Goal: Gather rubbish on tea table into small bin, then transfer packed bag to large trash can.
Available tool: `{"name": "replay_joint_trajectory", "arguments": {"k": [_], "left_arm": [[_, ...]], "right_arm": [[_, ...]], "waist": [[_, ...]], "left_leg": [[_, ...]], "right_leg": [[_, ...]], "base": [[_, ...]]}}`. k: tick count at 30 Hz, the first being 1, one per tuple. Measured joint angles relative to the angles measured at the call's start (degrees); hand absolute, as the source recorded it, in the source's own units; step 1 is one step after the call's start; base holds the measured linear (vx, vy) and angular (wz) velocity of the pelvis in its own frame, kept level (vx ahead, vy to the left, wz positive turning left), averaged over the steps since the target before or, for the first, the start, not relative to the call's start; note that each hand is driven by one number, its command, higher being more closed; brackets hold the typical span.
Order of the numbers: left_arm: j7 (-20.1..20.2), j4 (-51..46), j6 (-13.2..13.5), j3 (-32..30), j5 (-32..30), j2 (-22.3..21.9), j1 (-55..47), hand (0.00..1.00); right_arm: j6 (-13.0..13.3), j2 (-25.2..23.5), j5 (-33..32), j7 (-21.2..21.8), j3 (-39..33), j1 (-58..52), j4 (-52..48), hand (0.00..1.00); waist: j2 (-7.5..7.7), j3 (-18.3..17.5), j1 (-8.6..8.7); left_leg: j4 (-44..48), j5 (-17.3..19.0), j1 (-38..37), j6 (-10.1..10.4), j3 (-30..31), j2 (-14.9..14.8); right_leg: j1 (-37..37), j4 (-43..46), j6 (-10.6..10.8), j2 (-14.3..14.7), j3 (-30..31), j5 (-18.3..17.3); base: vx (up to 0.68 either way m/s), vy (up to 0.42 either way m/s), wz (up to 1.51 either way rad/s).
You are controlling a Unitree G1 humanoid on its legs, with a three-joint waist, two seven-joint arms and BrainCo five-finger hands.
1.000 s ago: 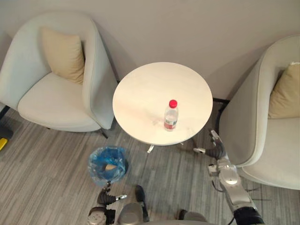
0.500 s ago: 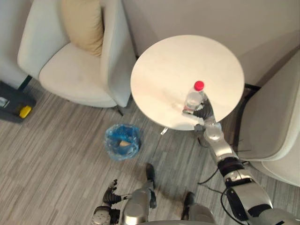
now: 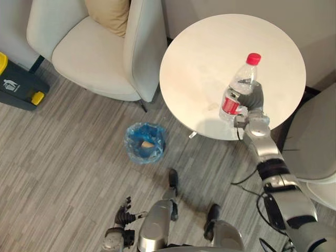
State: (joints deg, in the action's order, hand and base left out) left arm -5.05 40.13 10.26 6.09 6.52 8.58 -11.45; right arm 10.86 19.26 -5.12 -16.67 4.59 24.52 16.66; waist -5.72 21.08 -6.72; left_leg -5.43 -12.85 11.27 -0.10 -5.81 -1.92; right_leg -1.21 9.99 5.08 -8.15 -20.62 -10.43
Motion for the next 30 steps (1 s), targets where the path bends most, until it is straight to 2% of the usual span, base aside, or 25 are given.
{"name": "replay_joint_trajectory", "arguments": {"k": [2,4,5,6,7,8,9,11,12,13,14,15,16,17,18,20,22,23,24,25,26,27,28,29,30], "left_arm": [[0.02,0.07,0.02,-0.48,-0.58,-0.1,0.02,0.0],[0.03,0.45,-0.11,-0.75,-1.21,-0.1,0.19,0.0],[0.04,0.48,-0.16,-1.15,-1.51,-0.14,0.24,0.0],[0.01,0.84,-0.33,-2.36,-2.23,-0.09,0.88,0.0],[-0.14,1.23,-0.41,-3.06,-2.52,-0.12,1.23,0.0],[-0.12,1.35,-0.4,-3.16,-2.7,-0.06,1.47,0.0],[-0.32,1.59,-0.43,-3.34,-2.77,0.28,1.38,0.0],[-0.33,1.68,-0.42,-3.27,-2.82,0.75,1.14,0.0],[-0.38,2.5,-0.41,-3.31,-2.81,1.04,1.08,0.0],[-0.42,2.72,-0.4,-3.31,-2.79,1.03,1.02,0.0],[-0.39,2.98,-0.41,-3.25,-2.82,1.15,0.73,0.0],[-0.35,3.28,-0.41,-3.24,-2.82,1.3,0.65,0.0],[-0.31,3.84,-0.5,-3.02,-2.96,1.57,0.53,0.0],[-0.33,4.18,-0.71,-2.17,-3.48,2.09,0.57,0.0],[-0.33,4.23,-0.91,-1.64,-3.83,2.27,0.6,0.0],[-0.38,4.59,-0.98,-1.27,-3.91,2.38,0.6,0.0],[-0.51,4.6,-0.94,-1.12,-3.85,2.38,1.09,0.0],[-0.86,4.74,-0.82,-0.72,-3.83,2.42,1.55,0.0],[-1.24,4.86,-0.73,-0.29,-3.83,2.7,1.56,0.0],[-1.47,4.94,-0.42,0.74,-3.85,2.99,1.6,0.0],[-1.49,5.55,-0.39,0.74,-3.84,3.28,1.75,0.0],[-1.64,5.67,-0.44,0.71,-3.82,2.6,1.86,0.0],[-1.76,5.28,-0.26,0.53,-3.77,2.11,1.87,0.0],[-2.56,5.28,-0.12,0.45,-3.69,1.78,3.0,0.0],[-2.84,5.29,-0.06,0.44,-3.57,1.76,3.85,0.0]], "right_arm": [[0.28,-1.7,2.5,0.96,1.15,-6.16,-4.21,1.0],[0.34,-3.52,4.69,1.92,1.13,-9.69,-5.43,1.0],[0.33,-4.0,5.4,2.02,1.28,-10.59,-5.61,1.0],[0.28,-4.5,6.4,1.98,1.51,-12.39,-6.56,1.0],[0.28,-4.7,7.98,1.93,2.19,-13.09,-6.98,1.0],[0.07,-4.82,9.4,1.97,2.62,-13.2,-6.97,1.0],[0.05,-5.58,10.75,2.05,2.78,-13.2,-7.36,1.0],[0.03,-6.68,11.71,2.01,3.24,-13.39,-8.37,1.0],[0.07,-8.0,12.42,2.14,3.91,-14.2,-9.86,1.0],[0.07,-8.17,12.47,2.23,4.42,-14.58,-10.29,1.0],[0.08,-8.65,12.45,2.79,5.51,-15.56,-11.01,1.0],[0.08,-8.83,12.45,3.04,5.89,-16.26,-11.35,1.0],[0.08,-8.84,12.44,3.34,6.73,-17.32,-11.44,1.0],[0.09,-9.11,12.43,3.75,7.86,-18.11,-11.4,1.0],[0.08,-9.22,12.42,4.18,8.33,-18.44,-11.37,1.0],[0.09,-9.12,12.42,5.16,11.09,-18.73,-11.33,1.0],[0.16,-8.66,12.42,5.82,12.38,-18.71,-11.33,1.0],[0.17,-8.2,12.44,5.87,12.64,-18.64,-11.33,1.0],[0.17,-7.89,12.49,5.81,12.85,-18.62,-11.33,1.0],[0.17,-7.45,12.47,5.74,13.84,-18.52,-11.19,1.0],[0.34,-6.84,12.49,5.79,14.61,-17.51,-10.26,1.0],[0.61,-6.17,12.55,5.87,15.05,-16.29,-8.9,1.0],[0.58,-5.22,12.82,5.91,16.55,-13.41,-6.09,1.0],[0.58,-4.42,14.3,5.84,16.82,-11.19,-4.69,1.0],[0.56,-3.94,14.71,5.63,16.7,-10.13,-3.91,1.0]], "waist": [[0.44,-0.17,1.07],[0.7,-0.27,1.36],[0.9,-0.38,1.4],[1.72,-0.54,2.39],[1.84,-0.6,3.21],[2.56,-0.74,2.73],[3.86,-1.44,2.31],[4.73,-2.04,2.24],[5.59,-2.83,1.22],[5.71,-3.23,1.14],[5.73,-3.76,1.31],[5.89,-4.21,1.37],[6.23,-4.81,1.85],[6.3,-4.94,3.24],[6.32,-4.94,3.69],[6.19,-4.87,4.48],[5.74,-4.79,4.78],[5.68,-4.79,5.6],[5.75,-4.81,5.85],[5.93,-4.78,5.83],[5.83,-4.59,5.88],[4.75,-4.47,5.9],[3.63,-4.23,5.11],[2.86,-3.02,4.4],[2.66,-1.99,4.43]], "left_leg": [[0.0,0.0,-0.12,0.02,2.35,0.91],[0.0,0.56,0.28,-0.38,1.97,1.35],[0.57,2.31,0.63,-1.99,-0.81,1.35],[4.38,5.57,2.27,-4.47,-10.27,-0.13],[7.64,6.33,3.04,-5.51,-16.94,-1.85],[10.23,7.22,3.1,-4.79,-21.1,-3.16],[13.03,8.98,3.61,-4.5,-20.7,-2.76],[15.7,11.3,4.06,-4.66,-20.22,-2.61],[19.11,14.93,4.2,-4.88,-20.11,-2.85],[20.44,16.61,4.19,-4.35,-19.98,-3.02],[22.28,18.76,3.69,-4.26,-19.19,-2.93],[22.59,19.52,3.43,-4.25,-18.55,-2.7],[22.47,20.06,2.7,-4.52,-17.0,-2.05],[22.3,20.31,2.07,-4.41,-14.4,-1.49],[22.03,20.47,1.58,-4.52,-13.41,-1.26],[20.33,20.48,-1.1,-4.88,-9.39,0.18],[20.17,20.34,-2.22,-4.58,-5.85,1.12],[20.52,20.2,-2.11,-4.2,-2.46,2.31],[20.81,20.25,-1.97,-3.96,-1.03,3.03],[22.63,21.09,-1.43,-2.61,1.19,4.29],[26.06,22.03,0.42,-1.29,1.55,4.83],[27.68,22.42,1.74,-0.73,1.97,4.18],[29.48,22.03,4.38,0.22,2.56,3.09],[29.65,21.41,6.02,1.25,2.36,2.46],[29.53,21.1,6.48,1.72,1.68,2.19]], "right_leg": [[-1.41,0.31,0.41,-0.22,-2.63,-1.47],[-1.83,1.14,0.6,-0.97,-5.26,-2.31],[-2.05,1.0,0.67,-1.09,-6.36,-2.35],[-2.9,0.51,0.74,-1.72,-8.75,-2.31],[-3.8,0.54,0.78,-2.24,-10.53,-2.34],[-4.71,0.72,1.43,-2.77,-11.63,-2.74],[-5.71,0.69,2.0,-3.25,-12.16,-2.87],[-6.72,0.75,2.42,-4.08,-12.41,-2.64],[-7.55,1.93,3.08,-4.83,-12.21,-2.27],[-7.31,3.75,3.28,-5.22,-12.08,-2.19],[-5.62,11.31,3.44,-7.34,-11.72,-2.03],[-3.69,16.29,2.83,-8.84,-10.76,-1.63],[1.87,27.84,-1.71,-10.86,-6.02,1.48],[5.97,33.75,-1.51,-9.69,0.13,-1.25],[7.49,34.7,-1.2,-8.7,2.26,-2.73],[12.78,31.98,-1.18,-4.35,9.29,-6.67],[16.37,26.04,-1.23,-1.19,14.12,-6.72],[17.98,21.25,-0.38,0.13,15.98,-6.04],[18.62,18.63,0.08,0.02,16.17,-5.03],[19.34,13.94,-0.09,-0.61,15.86,-0.46],[20.38,13.3,-1.32,-1.29,15.77,5.83],[20.59,13.91,-1.53,-1.54,14.64,5.92],[21.33,13.98,-1.98,-1.31,12.43,5.89],[21.99,14.47,-2.89,-1.53,10.44,5.42],[22.34,15.17,-3.41,-1.94,9.32,5.1]], "base": [[0.04,-0.056,0.56],[-0.01,-0.007,0.48],[0.0,0.001,0.75],[0.04,0.009,0.94],[0.12,0.023,1.07],[0.14,0.056,0.71],[0.14,0.053,0.4],[0.12,0.072,0.17],[0.14,0.104,-0.01],[0.19,0.144,0.02],[0.14,0.118,0.07],[0.2,0.167,0.25],[0.24,0.153,0.57],[0.26,0.138,0.73],[0.28,0.11,0.94],[0.29,0.067,0.89],[0.27,-0.027,1.3],[0.24,-0.085,1.69],[0.3,-0.139,1.83],[0.24,-0.175,1.72],[0.22,-0.178,1.56],[0.18,-0.164,1.13],[0.12,-0.153,0.8],[0.09,-0.155,0.75],[0.02,-0.171,0.78]]}}
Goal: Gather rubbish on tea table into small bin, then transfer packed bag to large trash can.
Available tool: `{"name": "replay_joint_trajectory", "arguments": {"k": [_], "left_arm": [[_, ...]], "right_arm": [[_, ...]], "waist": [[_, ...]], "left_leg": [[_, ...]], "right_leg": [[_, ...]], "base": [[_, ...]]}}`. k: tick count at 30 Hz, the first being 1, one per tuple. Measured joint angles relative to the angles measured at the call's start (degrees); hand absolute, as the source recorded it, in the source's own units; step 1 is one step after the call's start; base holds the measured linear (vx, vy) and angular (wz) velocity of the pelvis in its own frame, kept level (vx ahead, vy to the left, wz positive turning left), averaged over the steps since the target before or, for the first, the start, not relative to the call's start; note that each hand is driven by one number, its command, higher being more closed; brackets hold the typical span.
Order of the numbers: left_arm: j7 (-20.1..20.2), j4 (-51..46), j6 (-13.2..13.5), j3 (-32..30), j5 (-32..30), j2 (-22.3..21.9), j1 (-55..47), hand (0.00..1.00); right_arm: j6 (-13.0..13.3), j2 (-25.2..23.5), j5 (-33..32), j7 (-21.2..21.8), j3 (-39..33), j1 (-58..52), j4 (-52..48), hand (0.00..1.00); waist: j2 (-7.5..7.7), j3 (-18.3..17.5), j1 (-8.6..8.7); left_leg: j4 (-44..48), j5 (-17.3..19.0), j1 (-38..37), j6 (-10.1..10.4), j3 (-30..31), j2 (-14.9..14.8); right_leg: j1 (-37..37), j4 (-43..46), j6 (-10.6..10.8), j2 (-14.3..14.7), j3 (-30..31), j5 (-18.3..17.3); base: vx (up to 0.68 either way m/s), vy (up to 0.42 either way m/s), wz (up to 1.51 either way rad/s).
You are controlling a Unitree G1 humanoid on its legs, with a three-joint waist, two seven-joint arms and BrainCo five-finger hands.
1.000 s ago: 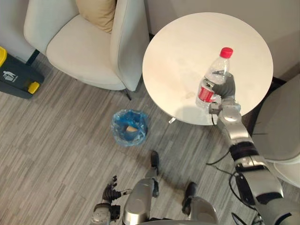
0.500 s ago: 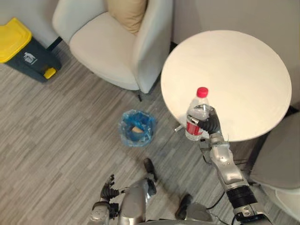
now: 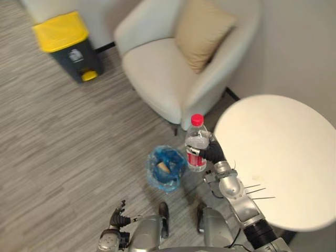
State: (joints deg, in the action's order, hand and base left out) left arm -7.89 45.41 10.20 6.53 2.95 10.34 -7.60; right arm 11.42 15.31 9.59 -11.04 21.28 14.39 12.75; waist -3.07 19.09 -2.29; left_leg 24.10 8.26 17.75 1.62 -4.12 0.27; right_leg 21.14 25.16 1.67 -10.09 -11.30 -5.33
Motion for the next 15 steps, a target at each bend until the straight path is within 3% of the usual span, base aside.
{"name": "replay_joint_trajectory", "arguments": {"k": [2,4,7,11,15], "left_arm": [[-1.05,-0.16,0.18,-0.16,1.75,-0.16,2.56,0.0],[-1.19,0.12,0.36,-0.57,2.47,-0.37,3.96,0.0],[-2.79,1.97,0.4,-2.41,3.33,-1.26,7.44,0.0],[-4.82,1.08,0.45,-7.15,4.91,-2.8,11.64,0.0],[-6.1,-3.17,1.01,-10.71,6.34,-2.89,16.05,0.0]], "right_arm": [[-0.21,1.67,0.3,-0.36,-0.15,4.09,4.42,1.0],[-0.61,2.1,0.51,-0.87,-0.69,6.69,7.92,1.0],[-1.72,2.26,1.84,-2.84,-1.35,14.27,15.37,1.0],[-3.03,3.33,1.8,-5.17,-3.58,20.04,14.84,1.0],[-3.31,5.49,1.23,-7.88,-5.97,25.78,11.2,1.0]], "waist": [[-0.32,2.76,-0.04],[-0.08,3.28,0.0],[-0.71,4.16,-0.19],[-1.72,6.53,-0.46],[-1.88,9.54,-1.79]], "left_leg": [[-0.38,-0.38,2.08,0.4,-6.06,-2.03],[0.04,-0.38,4.9,0.33,-7.47,-2.05],[5.63,0.38,15.06,-1.41,-7.63,-2.67],[14.99,2.47,28.4,-4.01,-8.16,-5.16],[20.91,2.81,39.45,-4.57,-10.05,-7.76]], "right_leg": [[2.54,3.72,-1.07,-1.01,-2.43,-1.09],[5.78,6.11,-1.06,-1.95,-2.54,-2.0],[14.68,9.71,-1.57,-2.24,-1.91,-2.52],[26.14,16.27,-1.75,-2.79,-2.31,-3.56],[36.5,22.2,-2.27,-4.26,-2.87,-4.74]], "base": [[-0.08,-0.161,0.65],[-0.14,-0.07,0.37],[-0.2,-0.024,0.09],[-0.23,-0.008,0.09],[-0.18,-0.031,0.29]]}}
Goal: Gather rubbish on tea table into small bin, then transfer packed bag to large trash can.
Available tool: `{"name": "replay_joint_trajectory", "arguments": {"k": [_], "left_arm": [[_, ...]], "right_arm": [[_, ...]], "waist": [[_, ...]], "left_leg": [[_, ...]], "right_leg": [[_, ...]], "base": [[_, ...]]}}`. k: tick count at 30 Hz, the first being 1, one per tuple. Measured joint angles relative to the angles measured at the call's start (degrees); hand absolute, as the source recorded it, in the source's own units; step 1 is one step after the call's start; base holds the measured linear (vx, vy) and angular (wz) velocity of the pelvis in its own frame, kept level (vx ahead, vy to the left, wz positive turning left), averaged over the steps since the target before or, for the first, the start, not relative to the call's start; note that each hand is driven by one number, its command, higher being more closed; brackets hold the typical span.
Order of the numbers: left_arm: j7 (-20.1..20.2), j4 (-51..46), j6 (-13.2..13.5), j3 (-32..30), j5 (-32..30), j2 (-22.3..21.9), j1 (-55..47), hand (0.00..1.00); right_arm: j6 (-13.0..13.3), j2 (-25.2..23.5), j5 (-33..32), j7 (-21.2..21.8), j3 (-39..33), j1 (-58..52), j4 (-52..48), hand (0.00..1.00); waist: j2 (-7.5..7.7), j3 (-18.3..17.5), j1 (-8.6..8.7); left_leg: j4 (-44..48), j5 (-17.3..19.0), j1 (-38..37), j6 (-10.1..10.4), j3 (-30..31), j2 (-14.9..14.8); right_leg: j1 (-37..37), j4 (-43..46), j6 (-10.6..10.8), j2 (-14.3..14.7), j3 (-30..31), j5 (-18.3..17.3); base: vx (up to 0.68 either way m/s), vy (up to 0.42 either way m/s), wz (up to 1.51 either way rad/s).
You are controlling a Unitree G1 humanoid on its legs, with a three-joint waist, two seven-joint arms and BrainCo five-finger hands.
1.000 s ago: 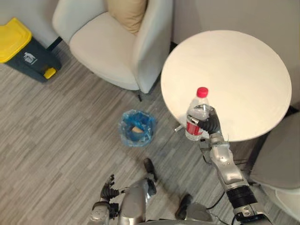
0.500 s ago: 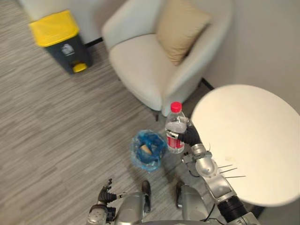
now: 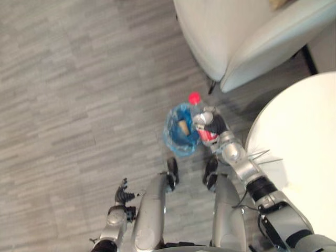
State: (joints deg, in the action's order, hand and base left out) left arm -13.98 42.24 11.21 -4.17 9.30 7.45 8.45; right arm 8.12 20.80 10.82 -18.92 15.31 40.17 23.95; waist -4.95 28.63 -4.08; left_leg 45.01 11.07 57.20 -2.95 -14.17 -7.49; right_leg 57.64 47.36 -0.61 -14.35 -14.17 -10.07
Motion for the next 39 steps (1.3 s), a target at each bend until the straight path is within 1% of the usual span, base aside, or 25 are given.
{"name": "replay_joint_trajectory", "arguments": {"k": [1,2,3,4,5,6,7,8,10,11,14,16,22,24,26,27,29,30,31,32,33,34,36,39], "left_arm": [[-0.71,-1.85,0.46,-1.06,0.34,-0.48,1.47,0.0],[-1.27,-3.68,0.66,-1.99,1.39,-0.6,3.3,0.0],[-1.37,-4.55,0.74,-2.32,1.62,-0.57,3.99,0.0],[-1.5,-6.4,1.08,-2.61,2.42,-0.59,4.91,0.0],[-1.79,-7.61,1.64,-2.71,2.88,-0.63,5.97,0.0],[-1.98,-8.23,1.75,-2.73,3.14,-0.73,6.3,0.0],[-2.46,-9.57,2.06,-2.8,3.64,-1.14,6.4,0.0],[-2.62,-10.55,2.36,-2.8,3.65,-1.11,6.42,0.0],[-2.62,-11.44,2.78,-2.61,3.74,-1.17,6.43,0.0],[-2.58,-11.46,2.86,-2.36,4.24,-1.22,6.43,0.0],[-2.42,-11.79,2.8,-1.61,4.77,-1.28,6.42,0.0],[-2.36,-12.12,2.85,-1.33,4.77,-1.18,6.41,0.0],[-2.45,-11.85,2.78,-1.15,4.79,-0.16,6.16,0.0],[-2.57,-11.66,2.67,-1.19,4.74,0.27,6.1,0.0],[-2.73,-11.15,2.41,-1.21,4.7,0.6,6.09,0.0],[-2.74,-11.12,2.32,-1.23,4.62,0.7,6.05,0.0],[-2.74,-11.16,2.29,-1.24,4.4,0.77,6.02,0.0],[-2.74,-11.16,2.29,-1.37,4.09,0.86,5.93,0.0],[-2.73,-11.18,2.29,-1.8,3.51,1.04,5.68,0.0],[-2.67,-11.2,2.3,-1.84,3.45,1.83,5.18,0.0],[-2.66,-11.2,2.29,-1.87,3.44,2.21,4.92,0.0],[-2.69,-11.13,2.09,-2.29,3.4,2.43,4.53,0.0],[-2.69,-11.1,1.85,-2.54,3.4,2.39,4.28,0.0],[-2.68,-10.81,1.99,-2.57,3.43,2.36,4.38,0.0]], "right_arm": [[0.0,0.65,-0.66,-0.9,-0.17,3.02,-0.66,1.0],[-0.01,1.37,-1.69,-1.81,-0.33,6.51,-0.65,1.0],[-0.05,1.68,-1.98,-2.35,-0.31,7.96,-0.65,1.0],[-0.08,2.02,-2.45,-2.66,-0.25,10.5,-0.62,1.0],[-0.25,2.5,-2.85,-3.09,-0.22,12.69,-0.27,1.0],[-0.33,2.66,-3.52,-3.46,-0.13,13.66,0.03,1.0],[-0.54,2.85,-4.04,-3.75,0.17,15.5,0.69,1.0],[-0.67,3.26,-4.27,-3.92,0.62,17.52,2.29,1.0],[-1.01,4.29,-4.85,-4.0,1.21,19.82,4.91,1.0],[-1.3,4.78,-5.91,-4.1,1.24,20.78,6.48,0.0],[-2.2,5.89,-7.1,-4.54,1.44,21.56,9.78,0.0],[-2.21,6.15,-8.22,-4.52,1.47,22.27,10.94,0.0],[-2.11,6.8,-7.94,-4.69,3.12,22.46,9.4,0.0],[-2.08,6.23,-5.08,-4.95,3.78,20.86,6.14,0.0],[-1.91,4.59,0.82,-4.99,4.71,17.99,3.41,0.0],[-1.9,4.3,2.15,-4.99,5.27,16.95,2.9,0.0],[-1.9,3.57,8.29,-4.71,7.03,12.35,1.51,0.0],[-1.92,3.34,9.52,-4.62,7.75,11.24,1.54,0.0],[-1.94,2.68,11.87,-4.4,8.87,8.82,1.55,0.0],[-2.0,1.74,13.65,-4.05,9.77,6.52,1.75,0.0],[-2.13,1.35,14.85,-3.6,10.23,5.56,1.89,0.0],[-2.16,-0.02,16.67,-3.19,10.64,4.18,3.07,0.0],[-2.49,-0.99,18.81,-2.26,10.62,3.69,6.54,0.0],[-3.8,-2.71,21.36,-2.02,10.67,5.42,12.65,0.0]], "waist": [[0.0,0.47,0.01],[-0.05,1.33,-0.13],[-0.03,1.4,-0.37],[-0.01,1.49,-0.64],[0.06,2.0,-1.44],[0.05,2.02,-1.74],[0.04,2.03,-1.73],[0.04,2.03,-1.67],[0.04,2.04,-1.96],[0.04,2.04,-2.1],[0.04,2.04,-2.8],[0.05,2.03,-2.93],[0.3,1.89,-2.25],[0.39,1.85,-1.92],[0.6,1.75,-1.53],[0.69,1.7,-1.44],[0.97,1.55,-1.4],[1.31,1.37,-1.37],[2.1,0.94,-1.21],[3.21,0.31,-0.79],[3.6,0.1,-0.54],[3.67,0.07,0.08],[3.68,0.06,0.16],[3.68,0.06,0.12]], "left_leg": [[0.84,-0.01,3.8,0.0,-1.05,-0.65],[1.99,-0.06,7.17,0.01,-1.8,-1.46],[2.68,-0.16,9.02,0.07,-2.05,-1.81],[4.16,-0.37,12.31,-0.1,-2.13,-1.94],[5.72,-0.44,14.67,-0.21,-2.46,-2.47],[6.48,-0.57,16.02,-0.08,-2.44,-2.6],[7.77,-0.73,18.27,-0.35,-2.4,-2.59],[8.9,-0.54,20.26,-0.7,-2.47,-2.54],[9.97,-0.34,22.5,-1.01,-2.4,-2.57],[10.13,-0.33,23.5,-1.03,-2.41,-2.52],[11.31,-0.2,24.61,-1.27,-2.34,-2.52],[11.56,-0.09,24.99,-1.45,-2.21,-2.53],[11.95,-0.11,25.07,-1.48,-2.07,-3.25],[12.02,-0.32,24.77,-1.85,-1.97,-3.54],[11.87,-0.31,23.6,-1.81,-1.66,-3.65],[11.78,-0.28,23.2,-1.76,-1.66,-3.67],[11.07,-0.14,21.41,-1.51,-1.71,-3.66],[10.8,-0.14,21.12,-1.51,-1.79,-3.66],[10.21,-0.15,20.7,-1.48,-1.82,-3.65],[9.3,-0.34,20.51,-1.18,-2.1,-3.61],[8.94,-0.43,20.38,-1.04,-2.17,-3.61],[8.66,-0.47,19.97,-0.98,-2.08,-3.61],[8.59,-0.47,19.4,-0.99,-2.18,-3.59],[8.05,-0.55,19.28,-0.87,-2.31,-3.55]], "right_leg": [[3.97,1.42,0.07,-0.81,-0.02,-0.12],[7.41,2.71,0.07,-1.02,0.16,-0.11],[9.22,3.49,0.07,-1.13,0.24,-0.1],[12.55,5.25,0.09,-1.78,0.29,-0.09],[15.11,6.66,0.03,-1.88,0.61,-0.14],[16.41,7.4,0.0,-1.95,0.81,-0.16],[18.76,8.78,-0.06,-2.32,1.12,-0.38],[20.81,10.03,0.34,-2.78,1.44,-0.75],[22.97,11.01,0.31,-2.99,1.63,-0.94],[23.97,11.21,0.35,-3.21,1.6,-0.97],[25.02,12.74,0.05,-3.79,1.58,-1.65],[25.49,13.13,-0.05,-3.82,1.61,-1.82],[25.51,13.23,0.15,-3.34,1.4,-2.02],[25.06,13.11,0.15,-2.96,1.35,-2.01],[23.69,12.73,0.14,-2.71,1.06,-2.01],[23.24,12.6,0.14,-2.69,1.01,-2.01],[21.24,11.7,0.15,-2.65,0.72,-2.01],[20.98,11.4,0.15,-2.61,0.69,-2.01],[20.51,10.8,0.15,-2.53,0.49,-2.0],[20.48,10.02,0.16,-2.53,0.38,-1.99],[20.36,9.68,0.19,-2.53,0.25,-1.97],[19.72,9.37,0.21,-2.53,-0.04,-1.94],[19.25,9.35,0.23,-2.53,0.06,-1.88],[19.35,9.04,-0.05,-2.47,0.04,-1.47]], "base": [[-0.17,-0.052,0.41],[-0.12,-0.041,0.36],[-0.11,-0.021,0.24],[-0.1,0.003,0.1],[-0.1,0.017,0.05],[-0.09,0.038,-0.01],[-0.09,0.069,0.05],[-0.07,0.061,0.06],[-0.07,0.076,0.04],[-0.08,0.082,0.05],[-0.06,0.059,0.08],[-0.07,0.047,0.03],[-0.08,0.048,-0.04],[-0.06,0.039,-0.07],[-0.07,0.041,-0.04],[-0.08,0.049,-0.01],[-0.07,0.042,0.0],[-0.05,0.035,-0.05],[-0.08,0.052,-0.07],[-0.08,0.052,-0.05],[-0.07,0.054,0.02],[-0.05,0.046,0.05],[-0.06,0.045,0.01],[-0.07,0.04,-0.01]]}}
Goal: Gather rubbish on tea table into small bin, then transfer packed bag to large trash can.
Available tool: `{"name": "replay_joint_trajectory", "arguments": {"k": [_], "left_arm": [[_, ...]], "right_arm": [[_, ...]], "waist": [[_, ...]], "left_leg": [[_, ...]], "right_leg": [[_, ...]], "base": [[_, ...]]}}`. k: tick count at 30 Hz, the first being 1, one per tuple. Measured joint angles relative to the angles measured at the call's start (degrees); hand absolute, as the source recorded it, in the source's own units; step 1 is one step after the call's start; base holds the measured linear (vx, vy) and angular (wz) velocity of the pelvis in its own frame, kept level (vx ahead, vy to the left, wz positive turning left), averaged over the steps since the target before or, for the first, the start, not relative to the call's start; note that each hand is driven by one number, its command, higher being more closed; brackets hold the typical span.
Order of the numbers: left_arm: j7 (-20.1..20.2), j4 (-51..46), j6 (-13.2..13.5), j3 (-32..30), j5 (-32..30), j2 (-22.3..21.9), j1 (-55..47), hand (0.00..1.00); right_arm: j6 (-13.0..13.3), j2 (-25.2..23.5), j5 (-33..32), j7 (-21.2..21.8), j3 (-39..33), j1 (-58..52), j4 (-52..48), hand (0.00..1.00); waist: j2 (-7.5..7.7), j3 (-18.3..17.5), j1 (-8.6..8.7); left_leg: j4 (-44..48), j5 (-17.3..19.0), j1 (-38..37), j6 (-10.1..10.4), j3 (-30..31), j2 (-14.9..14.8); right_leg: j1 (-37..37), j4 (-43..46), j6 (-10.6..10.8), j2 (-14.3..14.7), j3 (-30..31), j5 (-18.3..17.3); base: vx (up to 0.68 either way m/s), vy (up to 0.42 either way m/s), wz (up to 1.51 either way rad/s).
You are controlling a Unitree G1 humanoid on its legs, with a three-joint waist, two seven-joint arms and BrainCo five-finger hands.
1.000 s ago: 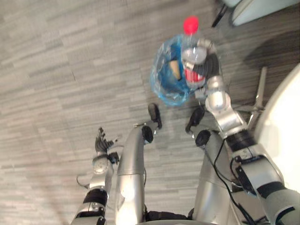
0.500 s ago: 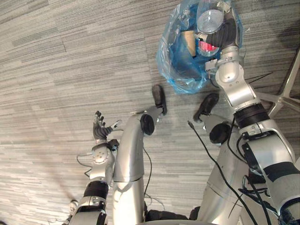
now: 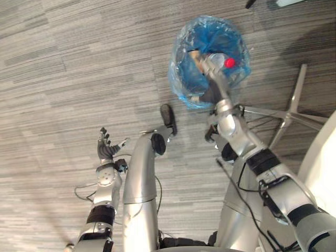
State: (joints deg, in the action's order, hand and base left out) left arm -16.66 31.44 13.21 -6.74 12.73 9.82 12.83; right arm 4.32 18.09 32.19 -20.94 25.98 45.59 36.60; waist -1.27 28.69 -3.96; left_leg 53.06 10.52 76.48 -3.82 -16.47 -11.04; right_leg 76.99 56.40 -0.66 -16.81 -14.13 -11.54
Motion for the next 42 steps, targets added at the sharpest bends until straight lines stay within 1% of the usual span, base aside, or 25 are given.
{"name": "replay_joint_trajectory", "arguments": {"k": [3,4,8,11,12,13,14,16,21,24,26,27,28,29,30,32,33,35,36,37,38,39,40,41,42], "left_arm": [[-0.02,0.16,0.13,0.02,0.02,-0.07,0.09,0.0],[-0.02,0.17,0.45,0.02,0.07,-0.07,0.11,0.0],[0.0,1.37,0.95,0.17,0.2,-0.27,1.4,0.0],[0.18,2.16,1.16,0.41,0.74,-0.4,2.25,0.0],[0.27,2.32,1.16,0.46,0.95,-0.55,2.3,0.0],[0.28,2.4,1.15,0.54,1.33,-0.72,2.41,0.0],[0.28,2.42,1.14,1.01,1.38,-0.85,2.51,0.0],[0.3,2.43,1.14,1.48,1.38,-0.87,2.52,0.0],[0.3,2.43,0.94,1.44,1.36,-0.69,2.52,0.0],[0.3,2.4,0.46,1.3,1.33,-0.68,2.51,0.0],[0.33,2.38,-0.43,1.16,1.24,-0.69,2.49,0.0],[0.37,2.38,-0.64,1.04,1.2,-0.69,2.47,0.0],[0.38,2.32,-0.89,0.89,1.19,-0.69,2.44,0.0],[0.51,2.11,-1.41,0.6,1.07,-0.67,2.28,0.0],[0.67,1.69,-1.62,0.59,0.88,-0.72,2.12,0.0],[2.09,0.41,-1.71,1.48,-0.07,-1.92,1.67,0.0],[2.44,0.39,-1.78,1.64,-0.18,-2.61,1.66,0.0],[3.4,0.35,-2.34,4.22,-1.63,-4.98,0.89,0.0],[4.24,0.33,-2.78,5.36,-2.43,-5.73,-0.43,0.0],[4.33,0.33,-2.91,5.63,-2.6,-5.94,-1.37,0.0],[4.37,0.38,-3.12,5.88,-2.81,-6.34,-3.21,0.0],[4.4,0.39,-3.32,6.21,-2.84,-6.42,-4.05,0.0],[4.63,0.41,-3.45,6.51,-3.3,-6.47,-5.95,0.0],[5.22,0.4,-3.46,6.56,-3.33,-6.53,-8.01,0.0],[5.36,0.41,-3.46,6.61,-3.34,-6.52,-9.02,0.0]], "right_arm": [[-1.34,-1.62,0.68,0.13,1.07,3.13,6.8,0.0],[-1.89,-2.06,1.35,0.41,1.42,4.41,9.03,1.0],[-3.15,-2.35,1.58,1.31,1.92,7.58,13.09,1.0],[-3.19,-2.12,0.69,1.93,1.88,9.97,14.66,1.0],[-3.17,-1.85,-0.83,2.16,1.79,10.83,14.95,1.0],[-3.16,-1.54,-1.31,2.16,1.53,11.11,14.97,1.0],[-3.07,-1.03,-2.67,2.11,1.47,11.25,14.93,1.0],[-2.83,-0.51,-4.34,2.09,1.47,11.27,14.6,1.0],[-2.48,-0.14,-8.45,2.1,-0.72,9.51,9.9,1.0],[-2.27,-0.14,-10.59,2.09,-2.29,7.47,3.58,1.0],[-1.94,-0.31,-13.12,2.11,-4.45,4.9,-2.53,1.0],[-1.82,-0.41,-14.49,2.15,-5.03,4.09,-4.06,1.0],[-1.68,-0.96,-15.93,2.14,-5.94,2.75,-6.42,1.0],[-0.78,-1.4,-19.28,2.21,-7.35,0.35,-9.86,1.0],[-0.59,-1.76,-20.95,2.23,-8.14,-0.76,-11.35,1.0],[-0.08,-2.86,-25.29,2.33,-10.43,-5.51,-16.69,1.0],[0.1,-3.16,-26.3,2.44,-10.76,-6.83,-18.02,1.0],[0.72,-5.12,-29.56,2.7,-11.61,-11.67,-22.35,1.0],[1.67,-6.65,-31.49,3.67,-11.73,-14.31,-24.29,1.0],[2.06,-7.4,-32.33,3.97,-11.7,-15.67,-25.48,1.0],[2.5,-8.8,-34.26,5.01,-11.49,-18.62,-28.2,1.0],[2.79,-9.27,-35.03,5.15,-11.44,-20.12,-28.96,1.0],[3.09,-10.21,-36.78,6.32,-11.34,-22.97,-29.15,1.0],[3.22,-11.22,-38.36,7.09,-11.19,-26.12,-29.24,1.0],[3.24,-11.59,-38.96,7.36,-11.08,-27.33,-29.46,1.0]], "waist": [[0.0,0.0,-0.05],[0.0,0.0,-0.06],[-0.01,0.0,-0.28],[-0.05,-0.02,-0.36],[-0.05,-0.02,-0.52],[-0.05,-0.02,-0.76],[-0.07,-0.03,-1.36],[-0.08,-0.04,-1.6],[-0.08,-0.04,-1.77],[-0.07,-0.04,-1.8],[-0.07,-0.04,-1.82],[-0.07,-0.04,-1.82],[-0.06,-0.05,-1.81],[-0.06,-0.05,-1.62],[-0.06,-0.05,-1.56],[-0.05,-0.06,-1.35],[-0.04,-0.06,-1.28],[-0.04,-0.07,-1.07],[0.14,-0.2,-0.49],[0.21,-0.37,-0.01],[0.4,-0.54,0.17],[0.42,-0.6,0.13],[0.49,-1.51,0.11],[0.67,-3.18,0.03],[0.7,-3.7,0.03]], "left_leg": [[-0.67,-0.21,0.17,0.35,-0.02,0.14],[-0.88,-0.28,0.56,0.44,0.02,0.17],[-0.63,-0.62,2.7,0.47,0.69,0.68],[0.66,-0.84,4.45,0.2,1.67,1.05],[1.24,-0.85,4.87,0.18,2.08,1.05],[1.41,-0.84,4.92,0.2,2.2,1.03],[1.44,-0.74,4.92,0.37,2.29,0.98],[1.44,-0.75,4.92,0.65,2.29,0.87],[1.82,-0.82,4.92,0.79,2.3,0.3],[2.13,-0.85,4.56,0.74,2.5,0.08],[2.12,-1.01,3.12,0.48,2.5,0.03],[2.05,-1.0,2.55,0.48,2.52,0.0],[1.8,-1.0,1.44,0.48,2.59,-0.07],[1.11,-0.87,-1.05,0.73,2.67,-0.08],[0.62,-0.86,-2.2,0.85,2.66,-0.08],[-2.49,-1.28,-7.84,1.53,2.47,0.1],[-3.5,-1.48,-9.43,1.84,2.39,0.16],[-7.72,-2.32,-16.04,2.08,2.04,0.51],[-10.54,-2.87,-20.12,2.74,2.01,1.19],[-11.91,-3.13,-22.23,2.91,1.89,1.39],[-14.42,-3.63,-26.67,2.83,1.57,1.52],[-15.72,-3.73,-28.93,2.99,1.47,1.63],[-18.53,-4.31,-33.04,3.34,1.43,1.97],[-21.47,-5.06,-36.89,3.07,0.86,2.07],[-22.8,-5.27,-38.88,3.1,0.74,2.16]], "right_leg": [[0.38,-0.33,-0.06,0.06,-0.03,-0.04],[0.78,-0.39,-0.08,0.07,-0.09,-0.05],[2.96,0.71,-0.73,-0.24,-0.17,-0.45],[4.44,2.73,-1.5,-0.42,0.04,-1.29],[4.64,3.5,-1.19,-0.42,0.04,-1.86],[4.69,3.86,-1.42,-0.42,0.07,-2.12],[4.75,4.02,-1.41,-0.36,0.07,-2.27],[4.85,4.11,-1.35,-0.27,0.07,-2.46],[4.75,4.11,-1.28,0.11,0.0,-2.52],[4.13,4.11,-1.34,0.25,-0.2,-2.47],[2.71,4.05,-1.4,0.32,-0.21,-2.44],[2.09,3.95,-1.4,0.38,-0.24,-2.44],[0.85,3.6,-1.42,0.59,-0.32,-2.42],[-1.78,2.73,-1.47,0.73,-0.68,-2.38],[-3.07,2.22,-1.47,0.79,-0.92,-2.37],[-9.03,-1.03,-1.03,1.08,-1.96,-2.01],[-10.72,-2.05,-0.88,1.18,-2.25,-1.75],[-17.42,-6.64,-1.17,1.97,-3.08,-0.42],[-21.41,-9.25,-0.8,2.24,-3.41,0.08],[-23.52,-10.5,-0.57,2.41,-3.59,0.33],[-27.89,-13.19,-0.73,2.92,-4.05,0.95],[-30.15,-14.53,-0.65,3.13,-4.3,1.17],[-34.35,-17.41,-0.28,3.73,-4.71,1.66],[-38.07,-20.43,0.1,4.38,-5.09,2.2],[-40.11,-21.87,0.36,4.77,-5.09,2.44]], "base": [[-0.07,0.035,0.02],[-0.07,0.043,0.03],[-0.06,0.035,0.1],[-0.07,0.033,0.17],[-0.06,0.022,0.11],[-0.07,0.027,0.08],[-0.06,0.022,0.04],[-0.09,0.035,-0.01],[-0.08,0.042,-0.04],[-0.07,0.044,-0.02],[-0.07,0.049,-0.02],[-0.07,0.043,-0.04],[-0.07,0.037,-0.05],[-0.08,0.043,-0.04],[-0.08,0.038,0.0],[-0.06,0.029,0.01],[-0.05,0.027,-0.02],[-0.03,0.01,-0.05],[0.0,0.0,0.0],[0.03,-0.046,-0.01],[0.04,-0.057,-0.04],[0.08,-0.081,-0.06],[0.12,-0.087,-0.02],[0.15,-0.093,-0.02],[0.22,-0.094,-0.09]]}}
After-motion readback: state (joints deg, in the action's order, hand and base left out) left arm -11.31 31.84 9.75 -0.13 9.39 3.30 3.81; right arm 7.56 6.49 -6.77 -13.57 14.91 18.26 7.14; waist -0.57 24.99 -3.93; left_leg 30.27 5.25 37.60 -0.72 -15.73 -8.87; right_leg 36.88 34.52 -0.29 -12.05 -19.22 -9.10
